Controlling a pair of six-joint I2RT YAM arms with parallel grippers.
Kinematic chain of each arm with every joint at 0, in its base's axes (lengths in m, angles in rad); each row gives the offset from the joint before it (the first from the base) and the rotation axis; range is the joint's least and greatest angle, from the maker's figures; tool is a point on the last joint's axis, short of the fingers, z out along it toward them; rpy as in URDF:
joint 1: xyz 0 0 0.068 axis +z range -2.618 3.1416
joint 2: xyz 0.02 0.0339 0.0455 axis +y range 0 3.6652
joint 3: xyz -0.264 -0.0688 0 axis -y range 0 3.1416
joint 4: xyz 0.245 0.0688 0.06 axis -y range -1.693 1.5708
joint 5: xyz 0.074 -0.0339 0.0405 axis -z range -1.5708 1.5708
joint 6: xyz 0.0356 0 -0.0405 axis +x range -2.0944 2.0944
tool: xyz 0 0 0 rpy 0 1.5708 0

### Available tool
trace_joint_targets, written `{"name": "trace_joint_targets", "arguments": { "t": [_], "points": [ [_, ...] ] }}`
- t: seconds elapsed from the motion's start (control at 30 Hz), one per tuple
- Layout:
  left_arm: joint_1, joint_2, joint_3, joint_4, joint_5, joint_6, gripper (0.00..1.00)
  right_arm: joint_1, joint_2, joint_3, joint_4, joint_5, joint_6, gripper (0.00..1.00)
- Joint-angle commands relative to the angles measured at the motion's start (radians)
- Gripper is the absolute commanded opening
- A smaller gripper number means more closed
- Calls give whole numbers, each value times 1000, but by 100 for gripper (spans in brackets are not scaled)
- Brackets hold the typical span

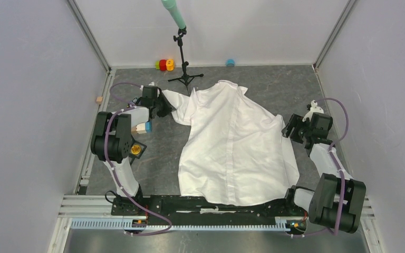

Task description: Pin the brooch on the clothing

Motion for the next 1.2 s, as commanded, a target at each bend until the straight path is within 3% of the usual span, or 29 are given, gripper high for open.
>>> {"name": "trace_joint_targets", "arguments": {
  "t": [0.0, 0.1, 0.53, 0.7, 0.8, 0.83, 0.93, 1.17],
  "points": [
    [8, -36, 44, 94, -2, -15, 13, -38, 1, -29, 46, -28, -6, 71],
    [24, -90, 30, 98, -28, -22, 2, -55, 29, -44, 55, -35, -11, 65],
    [51, -155, 30, 72, 8, -44, 2, -61, 152, -57, 118, -69, -24, 49],
    [59, -175, 41, 58, 17, -47, 2, -60, 207, -46, 149, -75, -26, 25],
    [73, -189, 45, 49, 24, -52, 2, -60, 237, -4, 146, -60, -25, 0],
    [80, -193, 45, 47, 26, -54, 2, -61, 242, 15, 146, -51, -23, 0],
    [105, -203, 53, 26, 33, -62, 2, -60, 261, 147, 137, -8, -20, 0],
    [199, -235, 65, -38, 39, -56, 2, -60, 293, 651, 57, 106, -85, 0]
  ]
}}
